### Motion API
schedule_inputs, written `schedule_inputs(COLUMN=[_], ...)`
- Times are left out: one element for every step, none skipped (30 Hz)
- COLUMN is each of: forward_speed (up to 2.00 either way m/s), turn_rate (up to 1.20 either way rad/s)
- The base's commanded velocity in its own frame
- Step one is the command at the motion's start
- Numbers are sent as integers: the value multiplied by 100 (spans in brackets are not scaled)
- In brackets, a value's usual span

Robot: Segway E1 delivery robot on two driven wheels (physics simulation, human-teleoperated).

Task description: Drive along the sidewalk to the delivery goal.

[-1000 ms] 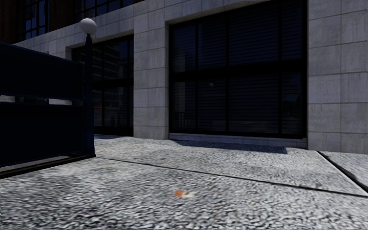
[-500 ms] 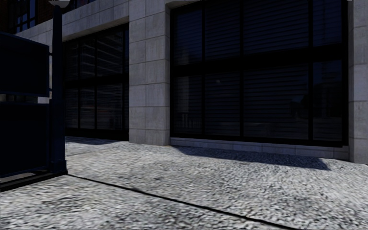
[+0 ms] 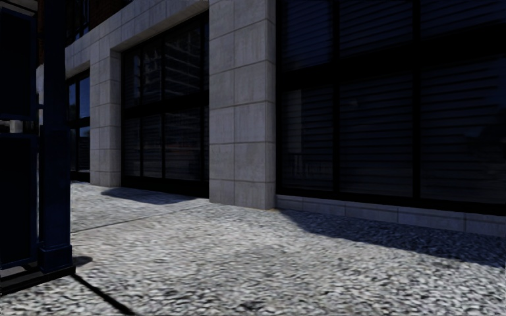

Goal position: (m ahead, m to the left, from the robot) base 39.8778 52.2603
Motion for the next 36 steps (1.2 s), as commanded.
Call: schedule_inputs(forward_speed=[200,200,200,200,200,200,200,200,200,200,200,200,200,200,200,200,200,200,200,200,200,200,200,200,200,200,200,200,200,200,200,200,200,200,200,200], turn_rate=[37,37,36,35,35,35,38,46,55,55,58,60,62,62,65,67,69,69,72,72,72,72,73,73,73,73,73,73,73,73,73,73,70,70,66,65])
